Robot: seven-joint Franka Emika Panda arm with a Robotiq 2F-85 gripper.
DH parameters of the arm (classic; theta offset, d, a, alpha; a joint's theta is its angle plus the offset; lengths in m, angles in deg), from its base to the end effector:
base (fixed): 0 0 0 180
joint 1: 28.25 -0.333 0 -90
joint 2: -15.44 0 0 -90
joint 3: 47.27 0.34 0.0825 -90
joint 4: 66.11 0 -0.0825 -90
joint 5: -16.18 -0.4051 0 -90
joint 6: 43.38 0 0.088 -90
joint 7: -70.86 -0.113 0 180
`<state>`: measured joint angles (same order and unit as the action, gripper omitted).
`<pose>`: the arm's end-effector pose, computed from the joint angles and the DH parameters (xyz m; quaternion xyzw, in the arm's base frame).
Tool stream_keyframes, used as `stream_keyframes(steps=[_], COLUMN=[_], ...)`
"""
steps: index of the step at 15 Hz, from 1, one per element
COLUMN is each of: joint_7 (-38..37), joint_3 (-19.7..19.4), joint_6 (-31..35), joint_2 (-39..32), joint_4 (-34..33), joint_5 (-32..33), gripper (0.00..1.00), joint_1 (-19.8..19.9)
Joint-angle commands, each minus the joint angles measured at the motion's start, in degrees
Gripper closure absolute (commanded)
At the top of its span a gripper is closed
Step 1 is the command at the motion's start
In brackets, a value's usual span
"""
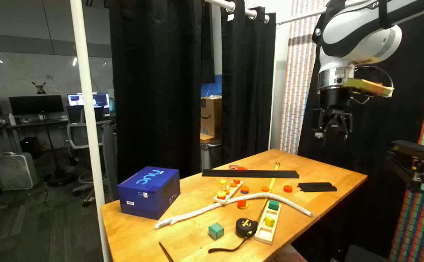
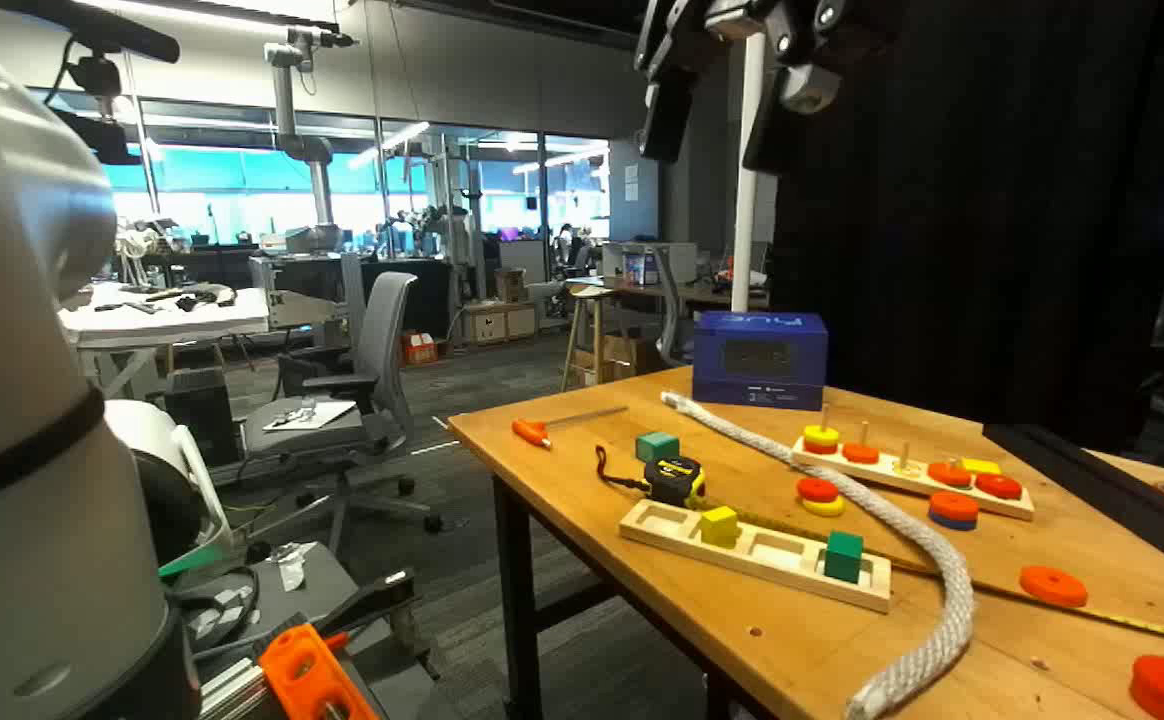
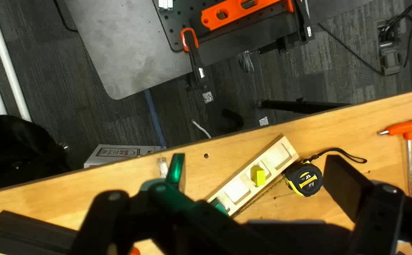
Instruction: Remove the yellow object from the wooden structure
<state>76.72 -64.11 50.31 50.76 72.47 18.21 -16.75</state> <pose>0.3069 -0.1829 0.5091 -0.9808 0.1578 0.0718 0.0888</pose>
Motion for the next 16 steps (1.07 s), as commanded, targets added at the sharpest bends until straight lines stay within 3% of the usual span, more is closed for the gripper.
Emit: stream_keyframes(steps=[1, 6, 10, 16], joint_7=[0.4, 0.4, -3.9, -18.4], joint_3=[0.7, 0.7, 2.1, 11.9], joint_6=[0.0, 0.0, 3.3, 19.6], joint_2=[-0.2, 0.1, -0.1, -7.8], joint_4=[-0.3, -0.8, 1.7, 6.4], joint_5=[-0.3, -0.3, -1.3, -6.7], gripper=[0.00, 0.00, 0.00, 0.00], joint_1=[0.8, 0.8, 1.2, -2.5])
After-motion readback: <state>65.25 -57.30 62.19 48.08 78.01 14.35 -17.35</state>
